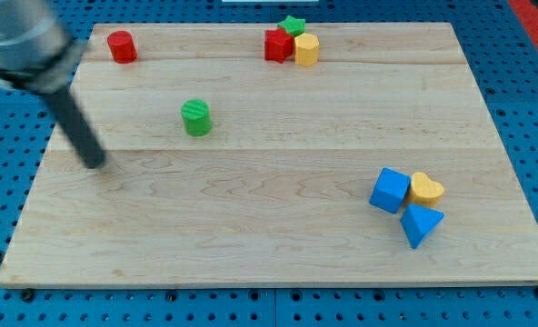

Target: Push the green circle to the red circle

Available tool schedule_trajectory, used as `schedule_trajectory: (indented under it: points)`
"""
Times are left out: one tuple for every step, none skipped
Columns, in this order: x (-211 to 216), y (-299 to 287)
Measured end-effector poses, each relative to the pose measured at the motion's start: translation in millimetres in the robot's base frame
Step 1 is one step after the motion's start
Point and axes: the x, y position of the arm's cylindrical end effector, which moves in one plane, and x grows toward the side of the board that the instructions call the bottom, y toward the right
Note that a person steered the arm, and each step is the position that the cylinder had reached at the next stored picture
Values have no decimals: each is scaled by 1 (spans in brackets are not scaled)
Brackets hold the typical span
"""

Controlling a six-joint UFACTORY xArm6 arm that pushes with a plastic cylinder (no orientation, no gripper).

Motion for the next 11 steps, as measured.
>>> schedule_trajectory:
  points:
    - [14,71]
    - [14,105]
    - [-21,101]
    - [-62,81]
    - [-87,86]
    - [-105,41]
    - [-100,36]
    - [-100,37]
    - [-100,37]
    - [-81,45]
    - [-82,34]
